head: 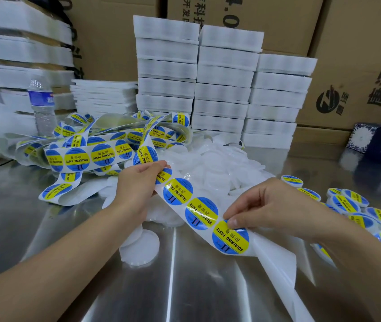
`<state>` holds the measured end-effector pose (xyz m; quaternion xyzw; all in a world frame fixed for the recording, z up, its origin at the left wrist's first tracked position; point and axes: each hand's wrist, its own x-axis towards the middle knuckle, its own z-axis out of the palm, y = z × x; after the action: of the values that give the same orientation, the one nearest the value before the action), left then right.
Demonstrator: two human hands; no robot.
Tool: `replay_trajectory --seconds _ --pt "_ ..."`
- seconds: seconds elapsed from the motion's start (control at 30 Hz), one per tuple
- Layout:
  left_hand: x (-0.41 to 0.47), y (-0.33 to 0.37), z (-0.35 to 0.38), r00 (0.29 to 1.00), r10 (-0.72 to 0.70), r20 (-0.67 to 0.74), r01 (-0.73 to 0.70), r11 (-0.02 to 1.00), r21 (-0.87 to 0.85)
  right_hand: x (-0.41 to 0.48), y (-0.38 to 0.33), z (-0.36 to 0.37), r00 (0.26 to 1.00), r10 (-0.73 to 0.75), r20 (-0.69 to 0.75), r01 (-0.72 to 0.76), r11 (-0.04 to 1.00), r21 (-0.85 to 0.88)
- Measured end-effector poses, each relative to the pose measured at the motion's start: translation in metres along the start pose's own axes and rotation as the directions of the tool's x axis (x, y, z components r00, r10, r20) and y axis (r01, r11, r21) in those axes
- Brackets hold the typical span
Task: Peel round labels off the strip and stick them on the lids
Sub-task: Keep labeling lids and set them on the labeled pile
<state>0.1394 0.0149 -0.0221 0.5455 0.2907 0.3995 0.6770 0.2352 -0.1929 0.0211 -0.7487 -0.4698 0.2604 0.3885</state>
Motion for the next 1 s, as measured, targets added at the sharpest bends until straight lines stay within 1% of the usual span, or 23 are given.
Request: replay_trajectory --seconds 0.13,0.27,0.33,0.4,0.47,0.53,0.57,0.6,0.63,0.67,0.7,0.73,0.77,0.8,0.83,0.9,0.97,1.0 --pt "-0.001 0.000 0.000 1.000 0.004 0.010 -0.004 1.000 0.011 0.001 0.003 -0.002 0.998 -0.041 0.041 0.043 0.998 -0.038" --pt "-0.003 -0.001 0.001 1.000 0.008 0.027 -0.009 1.000 0.029 -0.002 0.006 -0.009 0.973 -0.128 0.191 0.157 0.977 -0.142" --pt "-0.002 -0.001 0.000 1.000 0.015 0.021 -0.016 0.999 0.029 -0.005 0.007 -0.014 0.950 -0.174 0.260 0.214 0.967 -0.138" --pt "0.000 -0.001 0.000 1.000 0.023 0.012 -0.023 0.999 0.023 -0.008 0.007 -0.021 0.920 -0.218 0.326 0.241 0.970 -0.031" --pt "0.001 0.000 0.000 0.999 0.030 0.013 -0.030 0.999 0.014 -0.013 0.007 -0.029 0.874 -0.277 0.401 0.256 0.961 0.106" --pt "0.001 -0.001 0.000 0.999 0.039 0.016 -0.039 0.999 0.023 -0.016 0.009 -0.036 0.818 -0.365 0.444 0.281 0.928 0.246" --pt "0.001 -0.002 -0.001 0.999 0.047 0.014 -0.048 0.998 0.037 -0.017 0.011 -0.038 0.796 -0.418 0.438 0.286 0.897 0.337" --pt "0.001 -0.002 -0.001 0.998 0.059 0.013 -0.060 0.997 0.055 -0.017 0.012 -0.040 0.780 -0.468 0.415 0.282 0.855 0.435" --pt "0.001 -0.002 -0.001 0.997 0.077 0.017 -0.079 0.994 0.079 -0.015 0.013 -0.041 0.783 -0.500 0.371 0.269 0.809 0.522" --pt "0.000 -0.002 0.000 0.994 0.102 0.026 -0.104 0.989 0.104 -0.013 0.013 -0.041 0.811 -0.500 0.303 0.253 0.768 0.588" --pt "0.000 -0.002 0.000 0.990 0.132 0.042 -0.137 0.982 0.128 -0.010 0.013 -0.041 0.861 -0.463 0.211 0.242 0.737 0.631" --pt "-0.001 -0.002 0.001 0.984 0.167 0.067 -0.175 0.972 0.156 -0.007 0.013 -0.039 0.914 -0.393 0.099 0.239 0.718 0.653" --pt "-0.002 -0.003 0.002 0.975 0.201 0.100 -0.216 0.959 0.186 -0.003 0.013 -0.038 0.954 -0.301 -0.018 0.238 0.715 0.657" --pt "-0.004 -0.003 0.003 0.965 0.225 0.137 -0.250 0.945 0.212 0.001 0.013 -0.038 0.972 -0.200 -0.123 0.231 0.730 0.643" --pt "-0.006 -0.003 0.003 0.956 0.233 0.180 -0.271 0.937 0.223 0.004 0.015 -0.037 0.973 -0.107 -0.206 0.212 0.769 0.603" --pt "-0.011 -0.004 0.005 0.934 0.212 0.287 -0.270 0.946 0.180 0.011 0.020 -0.034 0.952 0.014 -0.305 0.126 0.892 0.435" --pt "-0.015 -0.005 0.006 0.901 0.192 0.389 -0.268 0.951 0.152 0.015 0.026 -0.028 0.937 0.034 -0.349 0.033 0.982 0.185" --pt "-0.017 -0.005 0.007 0.883 0.183 0.432 -0.272 0.950 0.155 0.016 0.028 -0.023 0.933 0.008 -0.360 0.007 0.999 0.041"
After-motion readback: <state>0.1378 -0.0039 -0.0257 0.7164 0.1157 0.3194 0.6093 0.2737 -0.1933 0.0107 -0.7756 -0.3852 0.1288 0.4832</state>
